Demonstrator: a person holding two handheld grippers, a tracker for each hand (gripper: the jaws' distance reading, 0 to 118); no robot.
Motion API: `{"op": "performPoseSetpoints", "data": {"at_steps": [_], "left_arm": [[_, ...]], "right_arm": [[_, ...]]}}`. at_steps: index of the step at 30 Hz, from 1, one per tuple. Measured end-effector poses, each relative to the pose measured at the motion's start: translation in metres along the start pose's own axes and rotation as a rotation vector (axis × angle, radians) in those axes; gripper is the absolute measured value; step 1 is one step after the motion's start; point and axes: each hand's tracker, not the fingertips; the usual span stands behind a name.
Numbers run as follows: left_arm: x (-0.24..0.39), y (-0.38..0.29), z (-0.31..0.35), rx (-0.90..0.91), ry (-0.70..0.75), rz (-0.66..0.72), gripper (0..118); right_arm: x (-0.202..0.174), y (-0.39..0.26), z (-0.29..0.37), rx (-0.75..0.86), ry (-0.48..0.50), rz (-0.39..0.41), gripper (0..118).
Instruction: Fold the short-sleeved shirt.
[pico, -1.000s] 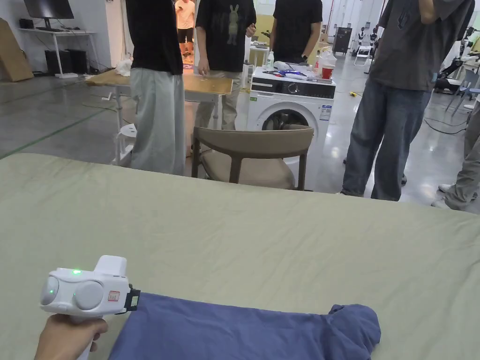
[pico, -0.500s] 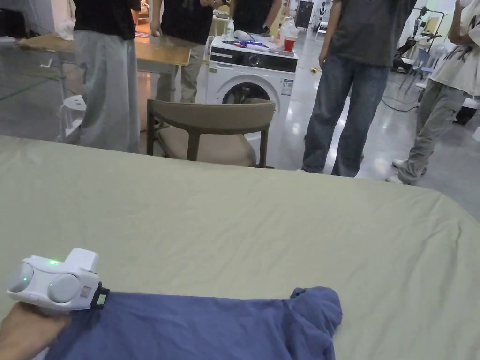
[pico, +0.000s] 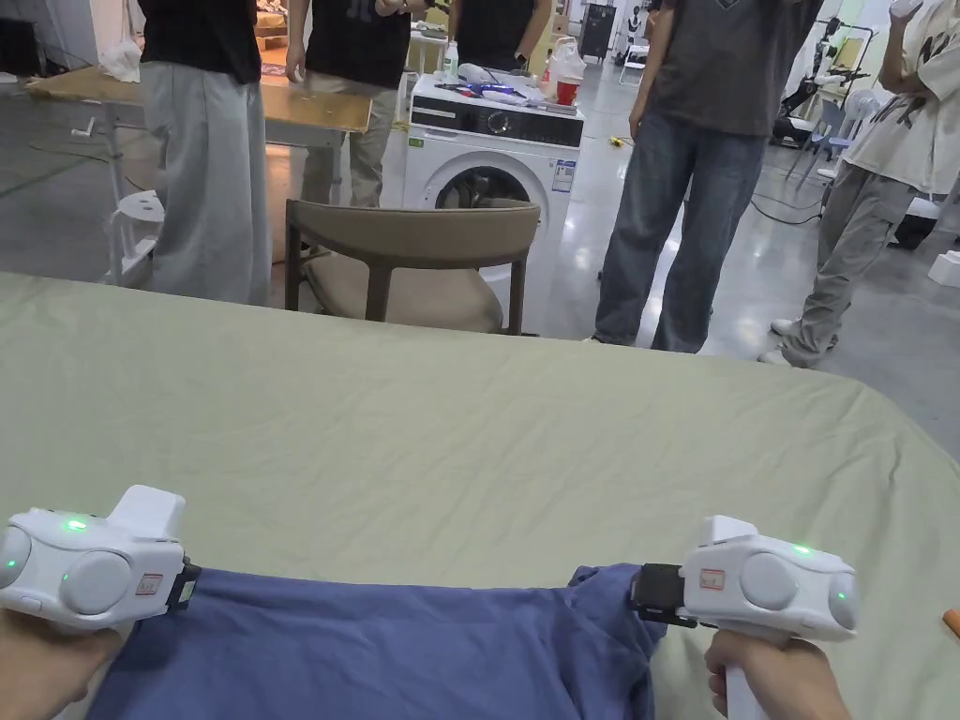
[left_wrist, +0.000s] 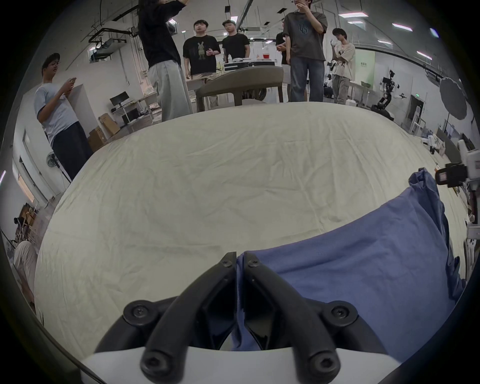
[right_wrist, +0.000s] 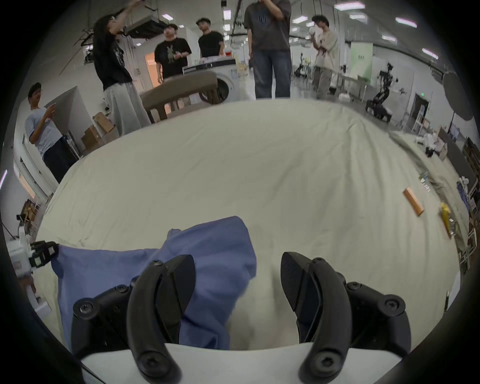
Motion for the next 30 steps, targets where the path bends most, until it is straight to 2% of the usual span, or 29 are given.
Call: {"op": "performPoseSetpoints", "data": {"at_steps": [2,3,4,5,7,10,17,20,26,30], "left_arm": [[-0.001,-0.001,0.003,0.002,-0.002,0.007,0],[-0.001,-0.001,0.004,0.002,-0.003,0.009,0],[0.000,-0.002,0.006,0.003,-0.004,0.009,0],[0.000,-0.003,0.007,0.004,-0.003,0.010,0],[0.004,-0.005,0.016,0.005,-0.003,0.008,0],[0.000,0.000,0.015,0.022,0.000,0.002,0],[-0.013,0.016,0.060,0.147,-0.017,0.034,0],[-0.018,0.026,0.098,0.212,-0.040,0.068,0],[-0.034,0.053,0.195,0.389,-0.047,0.144,0],[-0.052,0.076,0.270,0.525,-0.057,0.167,0]], "right_arm": [[0.006,0.004,-0.020,-0.062,0.005,-0.039,64],[0.010,0.005,-0.029,-0.097,0.022,-0.072,52],[0.011,0.004,-0.035,-0.106,0.052,-0.103,31],[0.012,0.003,-0.039,-0.118,0.087,-0.107,19],[0.008,-0.001,-0.040,-0.093,0.073,-0.079,10],[0.007,-0.003,-0.034,-0.062,0.076,-0.030,8],[0.012,0.005,0.040,0.158,0.149,-0.006,7],[0.016,0.018,0.087,0.246,0.186,0.003,7],[0.011,0.044,0.201,0.461,0.235,0.089,7],[0.004,0.055,0.284,0.596,0.275,0.086,7]]}}
